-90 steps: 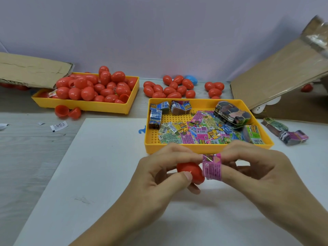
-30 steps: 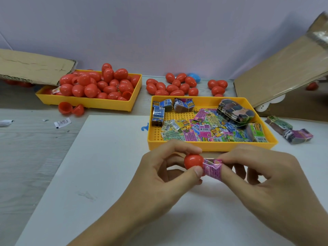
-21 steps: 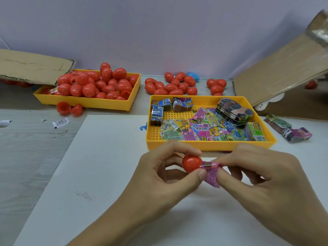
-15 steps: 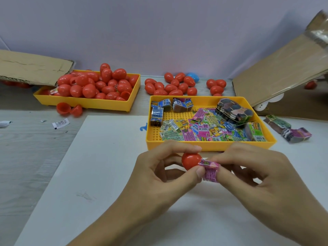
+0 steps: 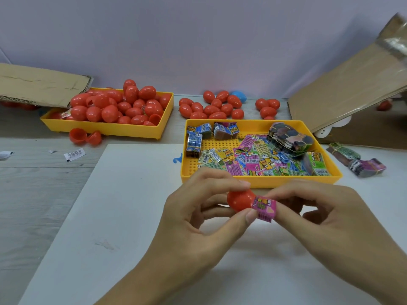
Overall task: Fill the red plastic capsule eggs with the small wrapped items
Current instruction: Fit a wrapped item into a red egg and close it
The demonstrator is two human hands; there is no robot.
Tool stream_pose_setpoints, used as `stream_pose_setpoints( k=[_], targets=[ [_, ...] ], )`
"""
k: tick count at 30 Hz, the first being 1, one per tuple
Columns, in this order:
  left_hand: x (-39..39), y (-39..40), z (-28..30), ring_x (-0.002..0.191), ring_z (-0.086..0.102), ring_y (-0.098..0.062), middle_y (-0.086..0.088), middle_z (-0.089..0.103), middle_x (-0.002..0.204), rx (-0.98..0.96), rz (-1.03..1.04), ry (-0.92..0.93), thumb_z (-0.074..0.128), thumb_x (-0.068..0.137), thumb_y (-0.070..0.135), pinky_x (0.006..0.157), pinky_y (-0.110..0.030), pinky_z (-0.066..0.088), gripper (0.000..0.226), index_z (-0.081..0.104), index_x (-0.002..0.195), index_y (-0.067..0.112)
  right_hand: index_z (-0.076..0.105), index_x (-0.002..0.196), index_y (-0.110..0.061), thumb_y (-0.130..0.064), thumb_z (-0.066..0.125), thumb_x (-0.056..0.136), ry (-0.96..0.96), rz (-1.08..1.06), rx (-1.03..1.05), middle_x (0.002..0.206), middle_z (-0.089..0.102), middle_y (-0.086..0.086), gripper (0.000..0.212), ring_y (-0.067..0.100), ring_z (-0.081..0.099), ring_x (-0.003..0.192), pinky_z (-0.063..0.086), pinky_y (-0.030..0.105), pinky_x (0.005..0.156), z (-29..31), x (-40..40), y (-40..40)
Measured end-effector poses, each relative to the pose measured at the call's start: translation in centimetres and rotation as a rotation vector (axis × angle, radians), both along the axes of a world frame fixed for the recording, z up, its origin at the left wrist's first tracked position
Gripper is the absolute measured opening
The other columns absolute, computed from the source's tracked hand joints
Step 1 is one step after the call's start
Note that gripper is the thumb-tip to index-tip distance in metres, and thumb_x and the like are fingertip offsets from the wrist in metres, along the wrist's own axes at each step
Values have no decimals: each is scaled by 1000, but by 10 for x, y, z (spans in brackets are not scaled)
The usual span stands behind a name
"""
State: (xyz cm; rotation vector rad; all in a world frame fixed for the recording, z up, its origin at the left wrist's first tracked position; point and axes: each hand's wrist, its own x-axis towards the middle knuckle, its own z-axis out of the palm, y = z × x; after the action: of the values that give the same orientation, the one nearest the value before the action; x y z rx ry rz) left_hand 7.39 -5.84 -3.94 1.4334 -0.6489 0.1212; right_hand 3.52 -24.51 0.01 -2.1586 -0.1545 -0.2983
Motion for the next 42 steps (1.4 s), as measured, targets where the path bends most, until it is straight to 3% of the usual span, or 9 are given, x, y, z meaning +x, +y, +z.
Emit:
stream_pose_setpoints(
  k=[5,8,14,17,20,26,29,35,42],
  targets=[
    [0,0,0,88,74,-25,2,63,107,-30,-20,18,77,81,13,77,-26,59,28,70,108,20,76,80,-42,-42,81,77,47,40,82,69,68,-10,6,9,58,60,46,38,45,5,0,-1],
    [0,0,0,90,75,-27,4,63,105,-43,-31,38,76,82,14,77,-28,59,27,69,107,22,77,80,-39,-35,71,78,186,136,200,71,70,-4,8,4,59,56,45,20,46,9,3,-3],
    [-2,0,2,92,73,-25,5,64,105,-1,30,-27,76,83,19,77,-27,59,27,70,109,23,82,86,-15,-24,60,71,494,189,514,87,74,11,28,17,68,74,48,27,46,7,13,-14],
    [-2,1,3,95,70,-26,4,67,104,101,118,-183,77,83,22,78,-33,58,27,72,109,19,80,101,-20,-49,71,69,598,271,607,103,75,6,45,16,67,84,50,27,52,6,15,-15],
    [-4,0,3,96,69,-20,2,69,102,193,167,-303,79,82,22,79,-28,53,26,73,107,18,78,107,-21,-66,71,69,631,302,639,107,75,7,59,11,68,86,53,26,58,2,15,-13],
    [-5,-2,3,92,69,-22,0,69,102,139,182,-279,77,82,23,73,-34,57,25,73,106,16,77,100,-10,-49,74,65,620,193,670,98,74,21,53,26,72,86,56,29,59,3,12,-11],
    [-5,-1,3,93,69,-24,-1,69,102,101,167,-235,78,81,22,75,-34,59,30,70,108,13,77,95,-4,-42,77,60,663,206,725,92,73,22,52,26,73,81,56,28,56,6,9,-7],
    [-6,-2,-1,95,71,-25,0,71,101,62,150,-195,81,79,21,78,-36,60,29,71,104,10,76,100,-3,-34,77,63,737,245,835,97,73,20,48,22,72,80,56,28,58,4,9,-6],
    [-5,-3,-1,95,71,-23,-1,71,103,117,184,-231,80,80,20,76,-39,60,29,73,106,10,75,106,-7,-36,77,69,764,255,862,108,73,18,47,22,72,86,58,30,61,1,10,-8]
  ],
)
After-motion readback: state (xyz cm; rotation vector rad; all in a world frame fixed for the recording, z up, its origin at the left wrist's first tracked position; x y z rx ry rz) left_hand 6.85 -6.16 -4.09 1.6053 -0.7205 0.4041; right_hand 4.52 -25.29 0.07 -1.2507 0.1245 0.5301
